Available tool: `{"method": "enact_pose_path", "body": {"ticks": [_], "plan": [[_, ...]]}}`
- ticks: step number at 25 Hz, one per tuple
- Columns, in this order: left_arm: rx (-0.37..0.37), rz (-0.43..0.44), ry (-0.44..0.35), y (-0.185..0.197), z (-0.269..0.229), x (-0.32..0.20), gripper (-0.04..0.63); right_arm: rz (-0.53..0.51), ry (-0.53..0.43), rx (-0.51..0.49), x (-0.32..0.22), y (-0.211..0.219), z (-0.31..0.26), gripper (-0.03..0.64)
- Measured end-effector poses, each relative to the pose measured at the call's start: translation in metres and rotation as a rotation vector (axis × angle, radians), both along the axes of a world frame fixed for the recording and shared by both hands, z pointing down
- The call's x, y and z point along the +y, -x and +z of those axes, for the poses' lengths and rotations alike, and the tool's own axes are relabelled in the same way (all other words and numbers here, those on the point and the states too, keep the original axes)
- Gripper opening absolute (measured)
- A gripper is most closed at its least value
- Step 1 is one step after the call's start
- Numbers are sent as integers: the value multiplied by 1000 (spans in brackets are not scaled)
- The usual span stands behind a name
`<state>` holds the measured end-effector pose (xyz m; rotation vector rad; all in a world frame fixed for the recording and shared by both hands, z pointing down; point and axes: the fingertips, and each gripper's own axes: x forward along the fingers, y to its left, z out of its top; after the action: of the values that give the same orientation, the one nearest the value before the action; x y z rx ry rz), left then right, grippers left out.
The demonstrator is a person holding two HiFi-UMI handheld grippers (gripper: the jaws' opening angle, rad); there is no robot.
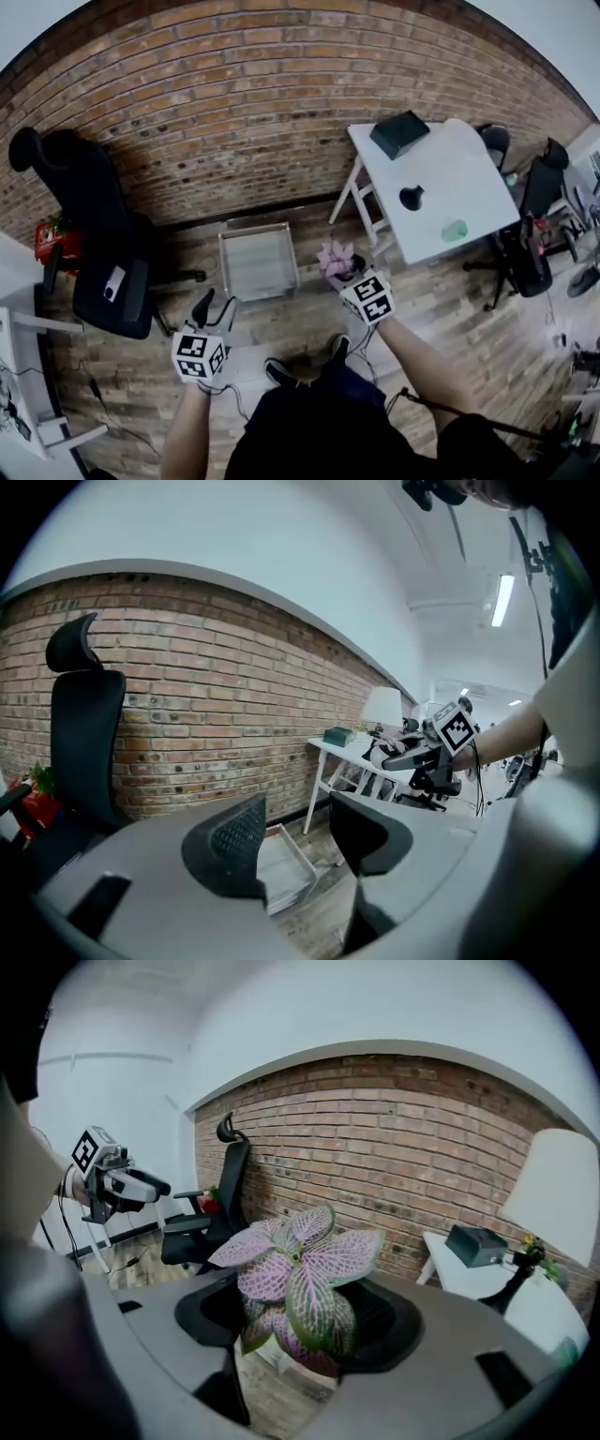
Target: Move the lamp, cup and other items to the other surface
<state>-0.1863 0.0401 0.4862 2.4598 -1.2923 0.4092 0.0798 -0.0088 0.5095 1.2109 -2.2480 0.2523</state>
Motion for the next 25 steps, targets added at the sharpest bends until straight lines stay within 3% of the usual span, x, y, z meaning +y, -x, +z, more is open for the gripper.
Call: {"method": "enact_pose_path", "body": {"ticks": [17, 21, 25], "plan": [[-22, 65, 32, -205, -7, -15, 210, 255, 62, -15, -5, -276, 35, 285], [-36, 57, 48, -241, -2, -16, 210, 350, 101, -58, -17, -334, 55, 285], [-49, 37, 58, -266, 2, -16, 210, 380, 150, -69, -29, -374, 76, 285]]}}
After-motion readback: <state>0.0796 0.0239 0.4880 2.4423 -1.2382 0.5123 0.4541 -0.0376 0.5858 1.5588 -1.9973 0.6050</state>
